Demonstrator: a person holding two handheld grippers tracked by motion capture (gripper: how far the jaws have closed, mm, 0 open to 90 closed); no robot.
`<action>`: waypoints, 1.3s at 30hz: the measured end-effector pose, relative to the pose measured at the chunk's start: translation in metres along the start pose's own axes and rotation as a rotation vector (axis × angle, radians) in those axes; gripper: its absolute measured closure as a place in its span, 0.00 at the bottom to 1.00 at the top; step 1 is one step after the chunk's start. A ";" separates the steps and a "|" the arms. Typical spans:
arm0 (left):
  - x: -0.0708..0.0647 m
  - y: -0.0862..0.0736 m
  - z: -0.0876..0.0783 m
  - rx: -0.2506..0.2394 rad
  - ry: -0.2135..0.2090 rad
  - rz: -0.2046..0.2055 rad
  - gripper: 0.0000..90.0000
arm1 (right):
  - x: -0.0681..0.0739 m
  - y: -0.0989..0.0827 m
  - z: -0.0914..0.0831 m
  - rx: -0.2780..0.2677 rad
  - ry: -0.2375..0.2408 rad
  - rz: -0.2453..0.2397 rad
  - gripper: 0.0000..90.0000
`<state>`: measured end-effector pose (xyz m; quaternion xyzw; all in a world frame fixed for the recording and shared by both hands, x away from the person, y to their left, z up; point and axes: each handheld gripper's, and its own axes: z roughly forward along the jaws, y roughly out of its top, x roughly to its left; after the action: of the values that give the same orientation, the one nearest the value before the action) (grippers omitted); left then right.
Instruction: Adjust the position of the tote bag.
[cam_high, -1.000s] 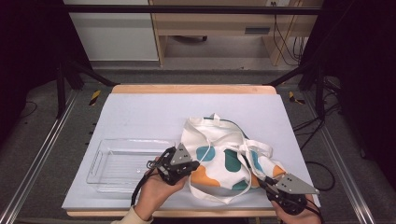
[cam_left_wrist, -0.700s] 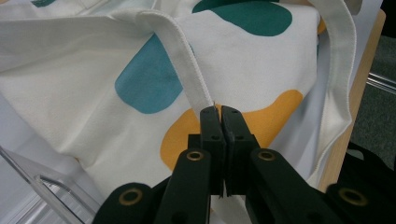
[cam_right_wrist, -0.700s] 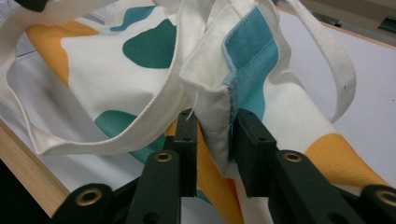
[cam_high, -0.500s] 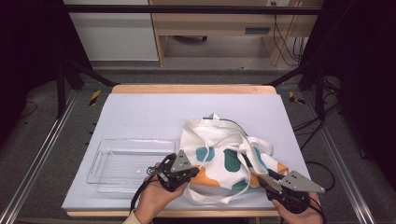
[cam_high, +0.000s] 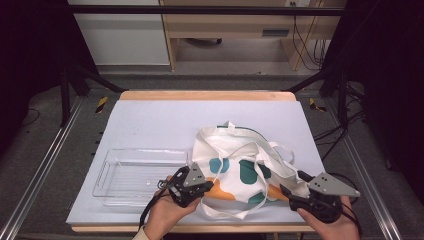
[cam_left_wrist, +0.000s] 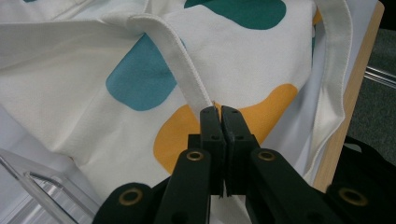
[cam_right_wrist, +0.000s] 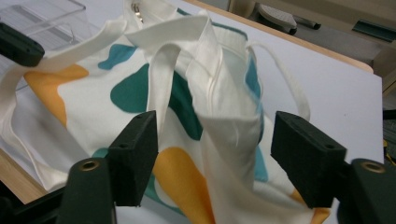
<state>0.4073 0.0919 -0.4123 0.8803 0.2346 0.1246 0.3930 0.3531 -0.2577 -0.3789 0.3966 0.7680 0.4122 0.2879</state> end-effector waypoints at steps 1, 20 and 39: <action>0.000 0.000 0.000 0.000 -0.002 0.000 0.99 | -0.001 0.006 -0.001 0.001 0.003 -0.003 0.40; 0.000 -0.002 0.000 0.002 -0.007 0.003 0.98 | -0.057 0.113 0.141 0.304 0.062 -0.061 0.61; 0.003 -0.003 -0.004 -0.001 -0.002 -0.008 0.98 | -0.045 0.095 0.144 0.359 0.118 -0.025 0.98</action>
<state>0.4075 0.0974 -0.4118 0.8792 0.2378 0.1222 0.3944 0.5223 -0.2051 -0.3628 0.4072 0.8498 0.2873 0.1720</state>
